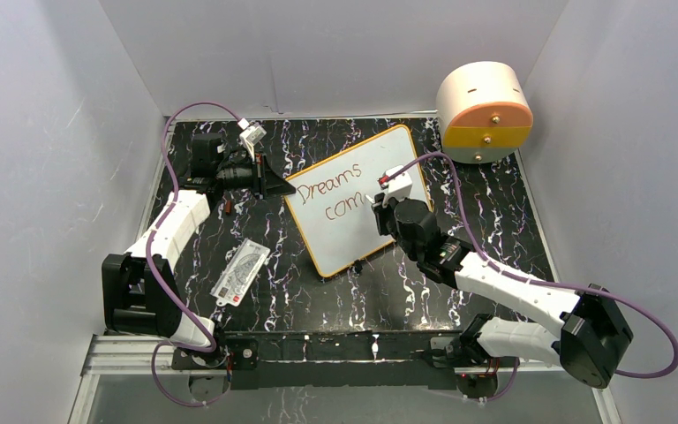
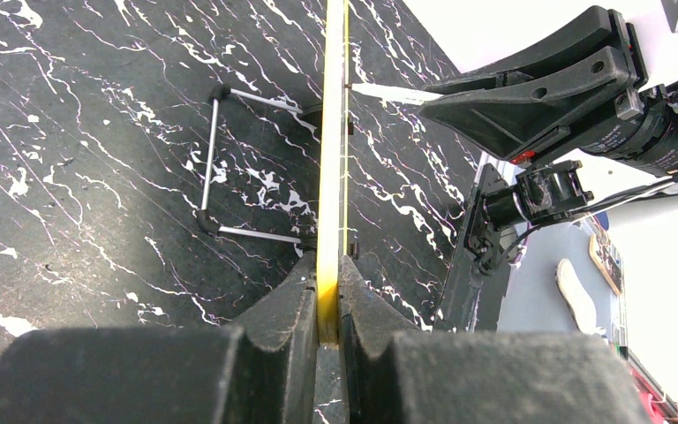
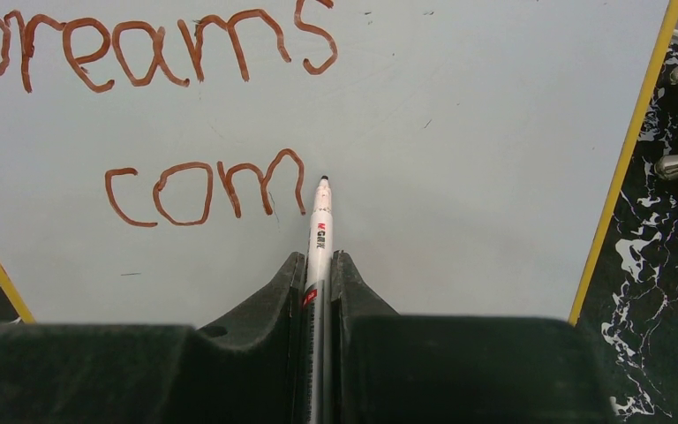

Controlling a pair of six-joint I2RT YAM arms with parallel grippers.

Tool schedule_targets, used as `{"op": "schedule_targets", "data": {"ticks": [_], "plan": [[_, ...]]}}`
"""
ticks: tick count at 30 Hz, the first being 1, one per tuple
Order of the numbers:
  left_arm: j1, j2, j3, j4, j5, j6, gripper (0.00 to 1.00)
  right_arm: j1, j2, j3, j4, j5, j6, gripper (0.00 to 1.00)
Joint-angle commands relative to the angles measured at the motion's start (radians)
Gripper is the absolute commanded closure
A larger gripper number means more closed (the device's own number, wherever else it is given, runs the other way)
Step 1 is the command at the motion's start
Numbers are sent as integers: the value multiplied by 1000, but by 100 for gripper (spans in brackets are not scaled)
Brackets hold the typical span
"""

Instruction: Write a sentence on the whiteboard

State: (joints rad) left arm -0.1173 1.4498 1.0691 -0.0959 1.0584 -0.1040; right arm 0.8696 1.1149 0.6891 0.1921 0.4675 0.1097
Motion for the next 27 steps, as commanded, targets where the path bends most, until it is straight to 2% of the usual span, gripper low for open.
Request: {"op": "schedule_targets", "data": {"ticks": [1, 27], "plan": [[-28, 43, -23, -95, -87, 58, 100, -7, -2, -6, 61, -12, 15, 100], [-30, 41, -24, -96, -86, 61, 100, -39, -2, -6, 99, 38, -5, 100]]}}
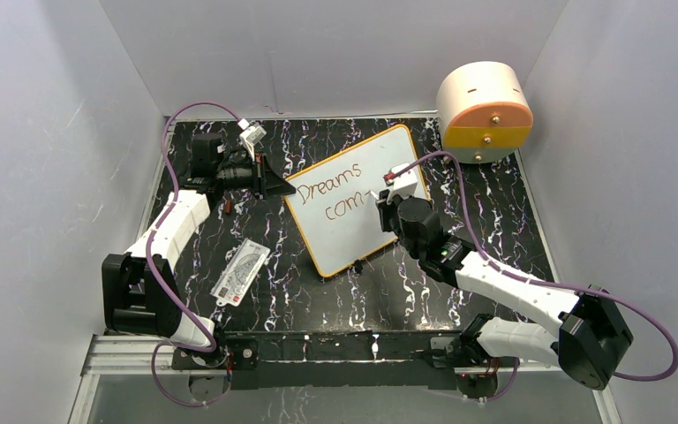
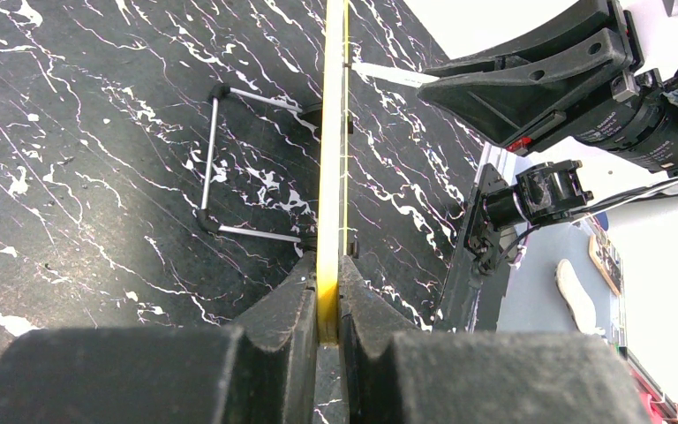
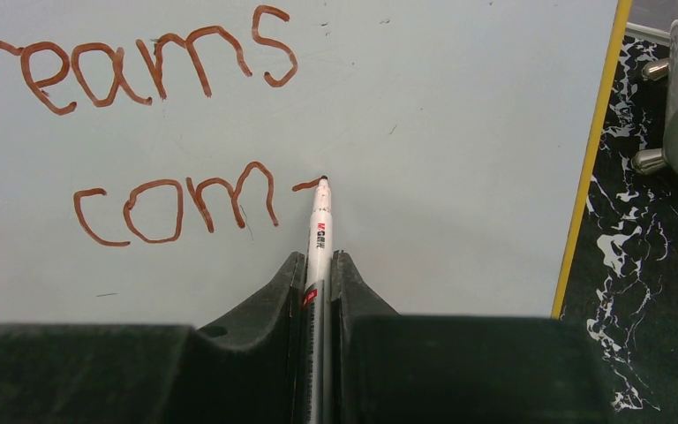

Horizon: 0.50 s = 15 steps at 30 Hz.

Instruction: Write a sentence on the whiteboard

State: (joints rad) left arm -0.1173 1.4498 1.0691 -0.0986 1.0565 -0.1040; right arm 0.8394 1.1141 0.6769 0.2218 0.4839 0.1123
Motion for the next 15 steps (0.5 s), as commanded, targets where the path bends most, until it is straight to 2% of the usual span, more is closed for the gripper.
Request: {"op": "schedule_targets", "data": {"ticks": [1, 15], "plan": [[-30, 42, -24, -94, -84, 60, 100, -9, 2, 9, 72, 21, -11, 100], [-33, 41, -22, -95, -88, 63, 100, -9, 20, 29, 108, -36, -24, 100]]}}
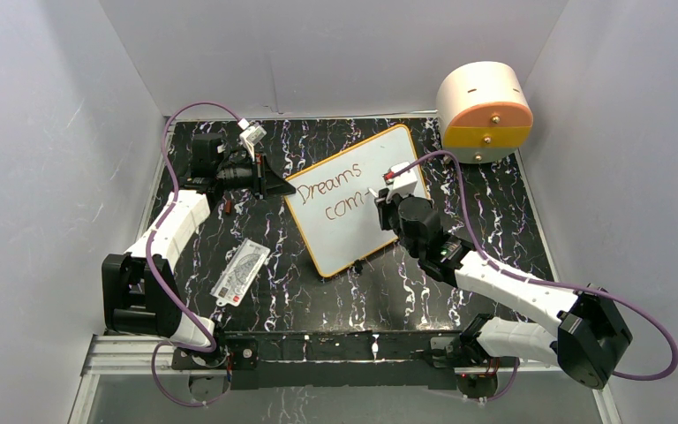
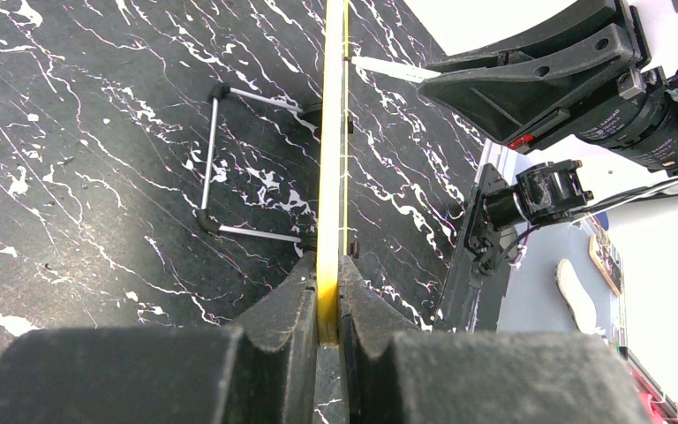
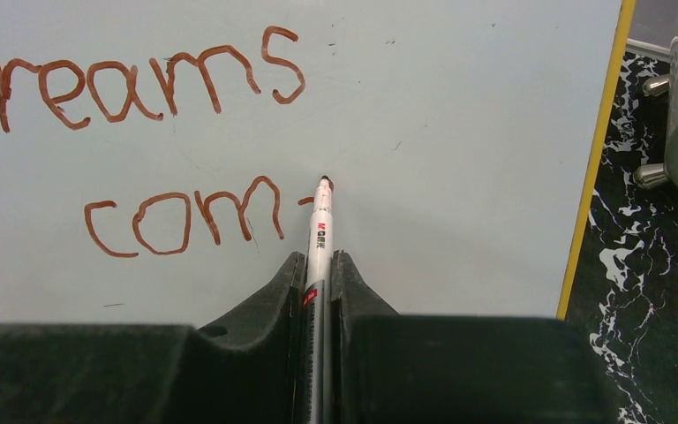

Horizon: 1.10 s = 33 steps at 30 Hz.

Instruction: Write a sentence on the whiteboard

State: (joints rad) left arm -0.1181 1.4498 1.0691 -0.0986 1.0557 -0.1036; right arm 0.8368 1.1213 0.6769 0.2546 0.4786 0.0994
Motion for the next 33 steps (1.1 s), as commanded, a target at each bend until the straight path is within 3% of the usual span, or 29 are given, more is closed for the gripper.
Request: {"op": "schedule_targets", "data": {"ticks": [1, 33], "plan": [[-32, 41, -23, -95, -88, 62, 100, -7, 14, 30, 75, -41, -12, 100], [-37, 37, -21, -98, -93, 60, 100, -7, -32, -28, -52, -152, 39, 100]]}}
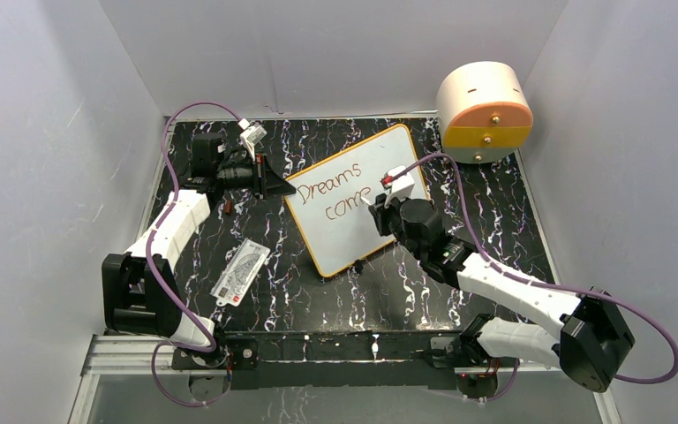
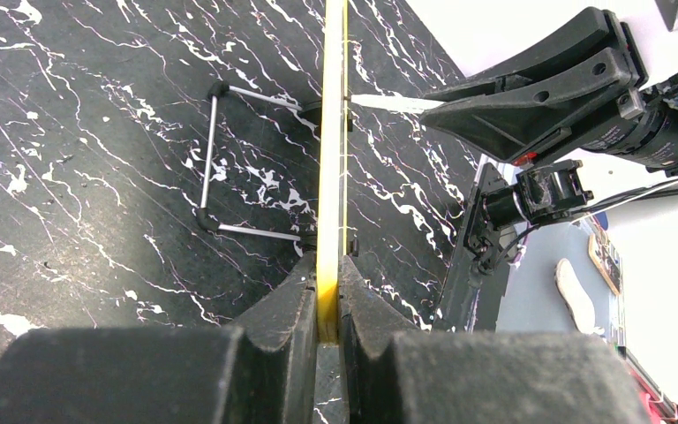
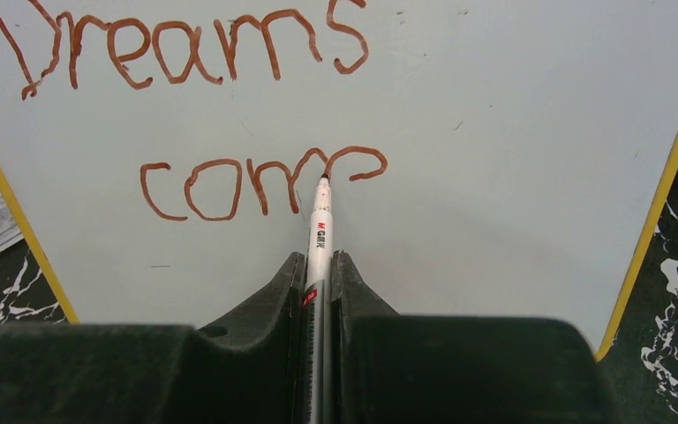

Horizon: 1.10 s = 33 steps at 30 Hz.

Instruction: Write a sentence on the whiteboard

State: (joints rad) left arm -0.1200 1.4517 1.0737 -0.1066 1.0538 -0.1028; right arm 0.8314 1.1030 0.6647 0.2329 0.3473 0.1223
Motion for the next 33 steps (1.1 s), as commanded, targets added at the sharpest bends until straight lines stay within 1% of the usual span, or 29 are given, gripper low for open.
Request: {"op": "schedule_targets", "data": {"ticks": [1, 4, 10, 14, 27, 30, 33], "plan": [[-34, 36, -26, -90, -92, 60, 100, -1, -15, -17, -35, -18, 16, 100], [-35, 36, -26, -91, -90, 60, 100, -2, -22, -31, -46, -7, 23, 100], [-38, 42, -26, -90, -91, 59, 100, -1, -29, -42, -54, 62, 6, 100], [-44, 45, -22, -90, -86, 58, 100, -2, -44, -49, -42, 53, 9, 100], [-52, 42, -27, -94, -97, 65, 100, -10, -28, -59, 7, 130, -7, 100], [-55, 48, -23, -94, -99, 65, 100, -16, -41, -75, 35, 137, -6, 100], [-55, 50, -28, -98, -114, 70, 100, -20, -33, -58, 35, 128, -15, 100]]}}
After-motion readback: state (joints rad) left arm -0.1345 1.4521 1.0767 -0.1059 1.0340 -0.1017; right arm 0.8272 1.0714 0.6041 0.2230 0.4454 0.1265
